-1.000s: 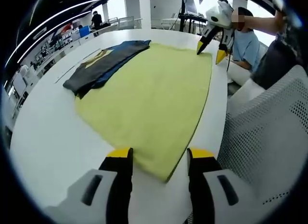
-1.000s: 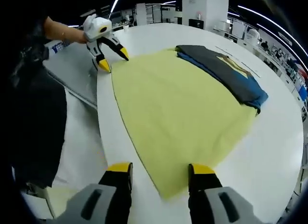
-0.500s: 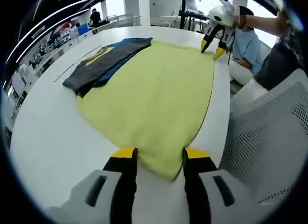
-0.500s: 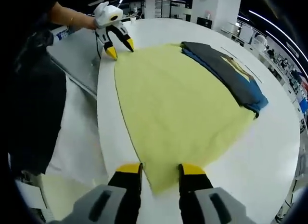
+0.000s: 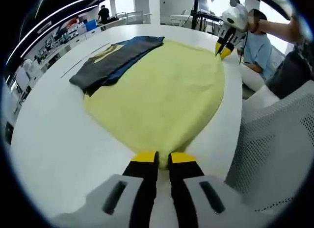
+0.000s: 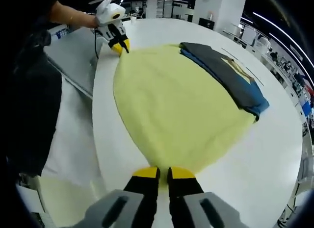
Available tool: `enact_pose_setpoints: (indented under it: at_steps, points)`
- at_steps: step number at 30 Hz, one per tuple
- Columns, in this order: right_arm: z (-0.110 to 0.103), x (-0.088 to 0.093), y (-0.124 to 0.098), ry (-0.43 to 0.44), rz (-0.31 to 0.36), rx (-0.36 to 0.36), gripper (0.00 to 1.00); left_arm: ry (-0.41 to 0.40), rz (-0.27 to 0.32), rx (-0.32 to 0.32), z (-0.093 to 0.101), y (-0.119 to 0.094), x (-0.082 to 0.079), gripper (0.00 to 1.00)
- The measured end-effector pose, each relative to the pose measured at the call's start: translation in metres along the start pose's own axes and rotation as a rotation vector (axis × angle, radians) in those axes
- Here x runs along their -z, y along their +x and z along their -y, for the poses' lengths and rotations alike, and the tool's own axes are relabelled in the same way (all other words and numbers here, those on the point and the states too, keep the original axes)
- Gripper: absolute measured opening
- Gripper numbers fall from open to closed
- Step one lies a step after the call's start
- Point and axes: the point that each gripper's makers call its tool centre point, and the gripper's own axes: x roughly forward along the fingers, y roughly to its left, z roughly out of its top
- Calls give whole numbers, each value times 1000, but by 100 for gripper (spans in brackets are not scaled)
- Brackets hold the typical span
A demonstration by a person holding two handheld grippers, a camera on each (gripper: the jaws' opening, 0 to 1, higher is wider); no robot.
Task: Fold the garment on the visible template until the final outline fits inside the template.
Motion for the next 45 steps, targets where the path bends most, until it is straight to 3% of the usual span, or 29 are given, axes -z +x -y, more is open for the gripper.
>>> enact_pose_setpoints:
  at_steps: [7, 15, 33, 40, 45]
  points:
    - [-11, -1, -5, 70, 39, -41, 1, 15, -4, -6, 5, -4, 5, 3]
    - [-35, -3, -11, 74, 42, -118, 0, 24, -21, 0, 11, -13, 14, 3]
    - [-76, 10, -37, 77, 24, -244, 0, -43, -38, 119, 56, -43, 25, 3]
    - [-82, 8, -47, 69, 19, -277, 0, -29, -51, 149, 63, -56, 19, 3]
    - [-67, 0, -54, 63, 44, -236, 0, -34, -37, 131, 54, -57, 8, 2]
